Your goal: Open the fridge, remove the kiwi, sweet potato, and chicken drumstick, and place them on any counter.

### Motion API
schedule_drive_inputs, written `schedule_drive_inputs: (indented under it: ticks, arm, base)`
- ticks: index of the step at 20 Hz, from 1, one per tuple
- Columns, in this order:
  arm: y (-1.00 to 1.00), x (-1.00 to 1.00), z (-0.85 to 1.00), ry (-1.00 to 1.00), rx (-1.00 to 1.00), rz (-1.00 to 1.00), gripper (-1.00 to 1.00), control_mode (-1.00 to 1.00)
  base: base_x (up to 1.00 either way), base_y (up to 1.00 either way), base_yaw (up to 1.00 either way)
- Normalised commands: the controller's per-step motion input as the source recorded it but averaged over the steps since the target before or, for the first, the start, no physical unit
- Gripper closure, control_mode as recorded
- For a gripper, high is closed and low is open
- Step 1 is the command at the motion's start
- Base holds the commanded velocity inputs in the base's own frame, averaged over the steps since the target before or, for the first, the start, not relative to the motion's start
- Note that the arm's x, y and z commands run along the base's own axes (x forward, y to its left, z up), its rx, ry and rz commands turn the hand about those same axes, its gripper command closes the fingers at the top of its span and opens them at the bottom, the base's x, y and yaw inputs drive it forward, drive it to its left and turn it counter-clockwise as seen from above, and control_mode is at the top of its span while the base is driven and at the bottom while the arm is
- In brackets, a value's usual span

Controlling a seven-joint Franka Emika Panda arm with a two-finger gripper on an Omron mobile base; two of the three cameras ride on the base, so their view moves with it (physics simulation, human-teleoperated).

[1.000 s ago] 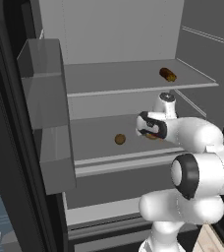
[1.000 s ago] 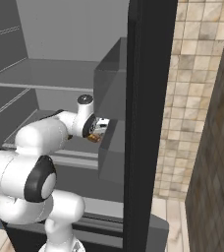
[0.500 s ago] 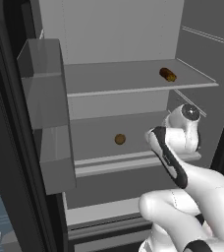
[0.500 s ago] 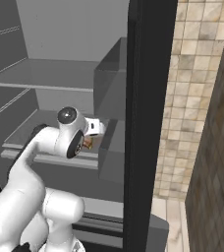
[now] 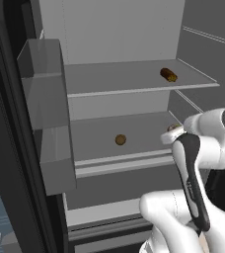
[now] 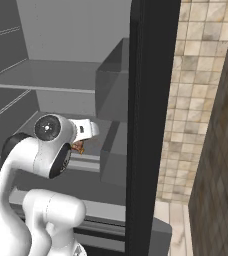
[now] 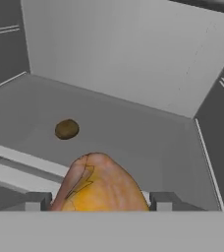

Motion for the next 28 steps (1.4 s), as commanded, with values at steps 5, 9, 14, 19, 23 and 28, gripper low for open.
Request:
schedule_drive_inputs:
  ticks: [5, 9, 14, 19, 23, 28]
  arm:
    - [0.0, -0.88, 1.0, -0.01, 0.0, 0.07, 1.0, -1.0]
    - [0.0, -0.85, 0.92, 0.0, 0.0, 0.03, 1.0, -1.0]
    - [0.0, -0.66, 0.71, 0.05, 0.0, 0.0, 1.0, -1.0]
    - [0.0, -0.21, 0.25, 0.02, 0.0, 0.0, 1.0, -1.0]
    - [0.01, 0.0, -0.01, 0.02, 0.0, 0.0, 1.0, -1.0]
    - [0.0, 0.0, -0.03, 0.04, 0.0, 0.0, 1.0, -1.0]
  base:
    - [0.0, 0.0, 0.0]
    - [0.0, 0.0, 0.0]
    - [0.0, 0.0, 0.0]
    - [0.0, 0.0, 0.0]
    - [0.0, 0.0, 0.0]
    - [0.0, 0.0, 0.0]
